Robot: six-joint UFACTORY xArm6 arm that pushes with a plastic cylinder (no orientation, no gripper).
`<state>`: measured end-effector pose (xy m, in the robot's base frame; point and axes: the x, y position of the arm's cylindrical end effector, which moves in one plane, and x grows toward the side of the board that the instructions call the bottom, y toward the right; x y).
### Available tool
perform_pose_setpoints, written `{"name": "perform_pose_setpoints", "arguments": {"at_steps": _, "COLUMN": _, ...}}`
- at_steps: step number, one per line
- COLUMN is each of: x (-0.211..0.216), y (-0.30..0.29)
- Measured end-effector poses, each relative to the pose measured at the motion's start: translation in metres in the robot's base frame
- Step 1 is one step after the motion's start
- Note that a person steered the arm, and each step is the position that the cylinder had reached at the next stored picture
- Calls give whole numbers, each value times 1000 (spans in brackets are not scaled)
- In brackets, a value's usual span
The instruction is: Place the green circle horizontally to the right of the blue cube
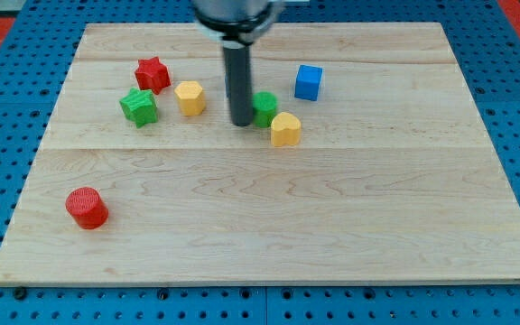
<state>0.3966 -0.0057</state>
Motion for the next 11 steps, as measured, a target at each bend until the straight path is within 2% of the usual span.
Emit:
{"name": "perform_pose_setpoints", "arguments": {"at_steps": 1, "x": 0, "y": 53}}
{"name": "perform_pose_setpoints", "arguments": {"at_steps": 2, "x": 0, "y": 57}}
{"name": "perform_pose_setpoints", "arguments": {"at_steps": 3, "x": 0, "y": 10}}
{"name": "perform_pose_setpoints", "arguments": {"at_steps": 4, "x": -18, "y": 4}}
{"name": "perform_pose_setpoints", "arguments": {"at_steps": 7, "x": -22, "y": 159}}
{"name": "perform_pose_setpoints", "arguments": {"at_steps": 9, "x": -31, "y": 207}}
{"name": "perform_pose_setpoints", "arguments": {"at_steps": 10, "x": -30, "y": 217}}
{"name": "perform_pose_setpoints", "arguments": {"at_steps": 11, "x": -21, "y": 175}}
